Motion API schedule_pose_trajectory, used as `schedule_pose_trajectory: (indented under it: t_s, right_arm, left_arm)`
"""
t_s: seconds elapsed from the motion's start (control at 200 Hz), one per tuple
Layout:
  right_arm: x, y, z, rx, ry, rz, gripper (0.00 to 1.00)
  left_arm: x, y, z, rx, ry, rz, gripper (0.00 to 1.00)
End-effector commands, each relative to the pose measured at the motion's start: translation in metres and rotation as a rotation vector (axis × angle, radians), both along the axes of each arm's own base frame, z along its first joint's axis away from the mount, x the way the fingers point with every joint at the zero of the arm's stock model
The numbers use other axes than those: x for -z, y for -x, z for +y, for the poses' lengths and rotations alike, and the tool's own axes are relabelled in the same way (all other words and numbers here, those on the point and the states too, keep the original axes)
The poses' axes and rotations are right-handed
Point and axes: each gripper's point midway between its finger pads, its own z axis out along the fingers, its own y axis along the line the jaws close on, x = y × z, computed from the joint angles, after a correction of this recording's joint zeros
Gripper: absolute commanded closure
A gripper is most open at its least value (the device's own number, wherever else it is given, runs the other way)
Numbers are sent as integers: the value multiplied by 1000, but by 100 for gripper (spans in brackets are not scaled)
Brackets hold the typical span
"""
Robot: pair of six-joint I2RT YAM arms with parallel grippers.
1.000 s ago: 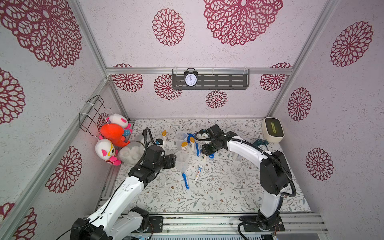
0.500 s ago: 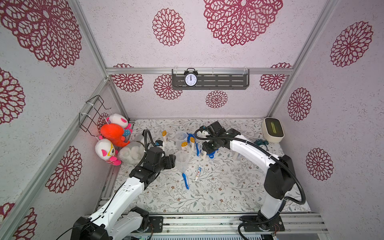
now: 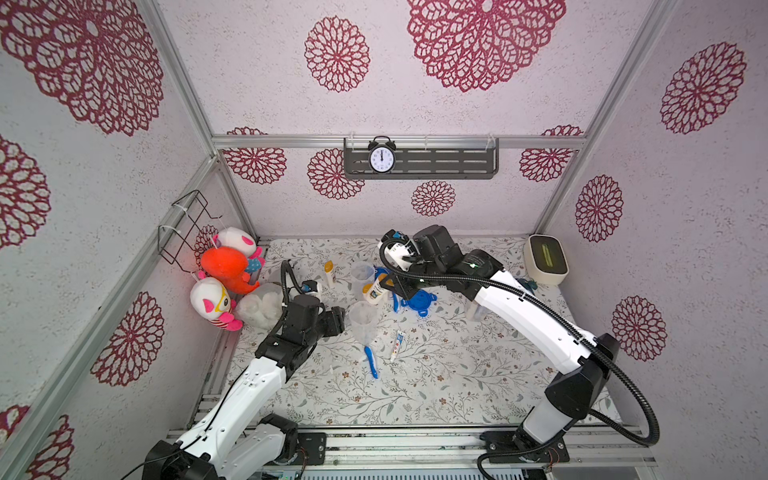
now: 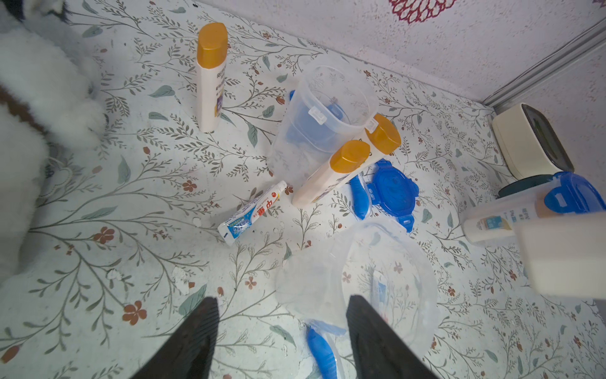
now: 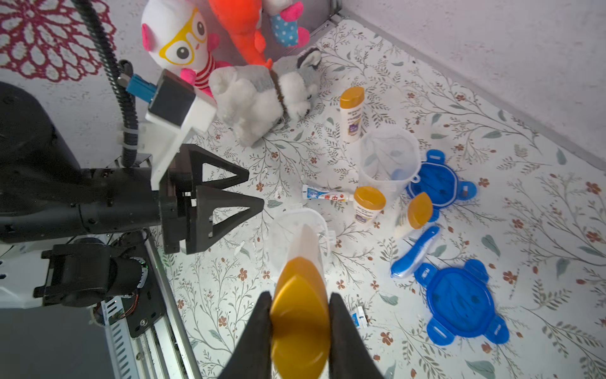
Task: Pack away toiletry kits
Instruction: Place the toiletry item into the container.
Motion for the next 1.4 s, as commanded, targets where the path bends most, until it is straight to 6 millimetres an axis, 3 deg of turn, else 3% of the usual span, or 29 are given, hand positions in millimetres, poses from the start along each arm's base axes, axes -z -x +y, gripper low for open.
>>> schedule_pose_trajectory:
  t_s: [0.0, 0.345, 0.645, 0.996, 1.151, 1.251, 1.396]
  right_arm:
    - [-11, 5, 16, -45, -2, -33, 81]
    - [34, -4, 39, -27, 158, 2, 81]
    - [85, -11, 52, 0, 316, -7, 80]
    - [133, -10, 62, 6, 350, 4, 72]
    - [136, -10, 61, 9, 336, -2, 57]
    - [129, -10, 61, 9, 321, -10, 54]
    - [91, -11, 49, 26, 254, -41, 50]
  left_arm:
    - [-6, -1, 6, -37, 30, -29, 34]
    - [-9, 0, 11, -38, 41, -46, 34]
    - [-5, -2, 6, -21, 70, -48, 33]
    - [1, -5, 9, -43, 69, -32, 32]
    - [1, -9, 15, -75, 50, -48, 27]
    - [-3, -16, 25, -109, -15, -94, 20]
    - [-22, -30, 44, -144, -113, -195, 15]
